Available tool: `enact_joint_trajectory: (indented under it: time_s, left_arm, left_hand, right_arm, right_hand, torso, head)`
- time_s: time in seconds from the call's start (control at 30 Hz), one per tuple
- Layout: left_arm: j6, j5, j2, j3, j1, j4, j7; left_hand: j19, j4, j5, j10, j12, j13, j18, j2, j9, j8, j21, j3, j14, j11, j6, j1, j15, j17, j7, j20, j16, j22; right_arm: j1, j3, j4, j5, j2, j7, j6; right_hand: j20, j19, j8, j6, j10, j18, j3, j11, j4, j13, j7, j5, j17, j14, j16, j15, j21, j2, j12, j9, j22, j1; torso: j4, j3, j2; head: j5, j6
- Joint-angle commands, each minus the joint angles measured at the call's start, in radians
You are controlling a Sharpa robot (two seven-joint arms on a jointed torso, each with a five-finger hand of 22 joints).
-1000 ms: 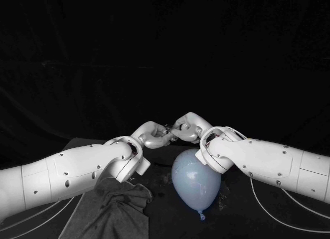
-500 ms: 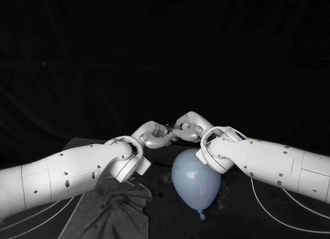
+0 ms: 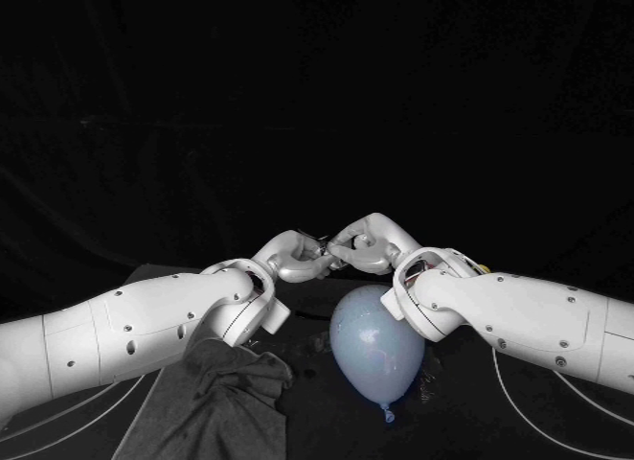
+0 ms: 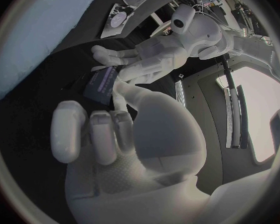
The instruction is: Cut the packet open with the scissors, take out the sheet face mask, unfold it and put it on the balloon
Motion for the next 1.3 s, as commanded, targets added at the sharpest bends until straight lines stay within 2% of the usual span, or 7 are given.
enact_joint_trajectory:
  time_s: [0.03, 0.47, 0.67, 0.83, 1.17, 1.3]
  left_arm:
    - [0.016, 0.031, 0.002, 0.001, 0.001, -0.005, -0.012]
    - [0.024, 0.044, 0.003, 0.0, 0.001, -0.018, -0.038]
    - [0.028, 0.045, 0.001, 0.0, 0.001, -0.021, -0.046]
    - [0.034, 0.057, 0.002, 0.0, 0.001, -0.029, -0.055]
    - [0.045, 0.082, 0.004, 0.0, 0.001, -0.046, -0.086]
    - [0.058, 0.084, 0.003, 0.0, 0.001, -0.049, -0.105]
  left_hand:
    - [0.0, -0.021, 0.003, 0.004, 0.002, 0.002, -0.01, 0.004, 0.002, 0.001, -0.004, 0.02, -0.005, -0.002, -0.001, 0.01, -0.002, -0.001, 0.007, 0.006, 0.007, -0.001]
    - [0.002, -0.021, 0.003, 0.007, 0.002, 0.002, -0.011, 0.004, 0.004, 0.003, -0.005, 0.019, -0.004, -0.004, -0.003, 0.011, -0.004, -0.002, 0.011, 0.006, 0.009, -0.002]
    - [0.002, -0.022, 0.003, 0.006, 0.002, 0.002, -0.012, 0.003, 0.005, 0.004, -0.005, 0.018, -0.004, -0.005, -0.004, 0.011, -0.005, -0.002, 0.013, 0.007, 0.01, -0.002]
    - [0.004, -0.022, 0.003, 0.007, 0.002, 0.002, -0.014, 0.002, 0.007, 0.006, -0.006, 0.017, -0.004, -0.006, -0.005, 0.011, -0.006, -0.003, 0.017, 0.007, 0.012, -0.003]
    - [0.007, -0.022, 0.003, 0.011, 0.003, 0.002, -0.016, 0.001, 0.01, 0.008, -0.006, 0.016, -0.001, -0.007, -0.007, 0.011, -0.007, -0.003, 0.021, 0.008, 0.015, -0.004]
    - [0.008, -0.022, 0.003, 0.012, 0.003, 0.002, -0.017, 0.001, 0.011, 0.009, -0.006, 0.016, -0.001, -0.007, -0.008, 0.011, -0.007, -0.003, 0.022, 0.008, 0.016, -0.004]
  right_arm:
    - [0.001, 0.003, 0.023, 0.036, -0.017, 0.053, -0.024]
    - [0.001, 0.013, 0.079, 0.086, -0.066, 0.074, -0.032]
    - [0.003, 0.023, 0.089, 0.102, -0.075, 0.085, -0.041]
    - [0.013, 0.031, 0.106, 0.124, -0.092, 0.086, -0.024]
    - [0.026, 0.037, 0.143, 0.181, -0.11, 0.094, 0.014]
    - [0.029, 0.04, 0.154, 0.198, -0.114, 0.097, 0.019]
  right_hand:
    - [-0.01, 0.0, 0.044, 0.017, 0.123, -0.001, 0.001, -0.027, -0.007, 0.263, -0.021, 0.0, 0.263, 0.127, 0.003, -0.032, 0.005, -0.001, 0.003, 0.064, 0.171, -0.009]
    - [-0.011, 0.002, 0.049, 0.015, 0.123, -0.002, 0.003, -0.028, -0.009, 0.263, -0.023, 0.0, 0.263, 0.127, 0.003, -0.033, 0.009, -0.002, 0.003, 0.069, 0.174, -0.01]
    - [-0.012, 0.003, 0.052, 0.014, 0.123, -0.002, 0.004, -0.028, -0.01, 0.263, -0.023, 0.0, 0.263, 0.127, 0.003, -0.033, 0.011, -0.002, 0.003, 0.071, 0.174, -0.01]
    - [-0.012, 0.003, 0.054, 0.012, 0.123, -0.002, 0.006, -0.029, -0.012, 0.263, -0.023, 0.0, 0.263, 0.127, 0.003, -0.034, 0.01, -0.001, 0.003, 0.074, 0.174, -0.01]
    - [-0.012, 0.002, 0.055, 0.012, 0.123, -0.002, 0.007, -0.029, -0.013, 0.263, -0.023, 0.0, 0.263, 0.127, 0.003, -0.034, 0.009, -0.001, 0.003, 0.074, 0.174, -0.01]
    - [-0.012, 0.002, 0.055, 0.012, 0.123, -0.002, 0.007, -0.029, -0.013, 0.263, -0.023, 0.0, 0.263, 0.127, 0.003, -0.034, 0.009, -0.001, 0.003, 0.074, 0.174, -0.01]
  torso:
    - [-0.0005, 0.0005, 0.0]
    - [-0.0004, 0.0005, 0.0]
    - [0.0012, -0.0003, 0.0]
    - [0.001, -0.0012, 0.0]
    - [0.001, -0.0001, -0.001]
    - [0.0008, -0.0007, 0.0]
  head:
    - [0.001, -0.001]
    - [0.005, 0.0]
    - [0.004, 0.001]
    - [0.005, 0.0]
    - [0.011, 0.0]
    - [0.011, 0.001]
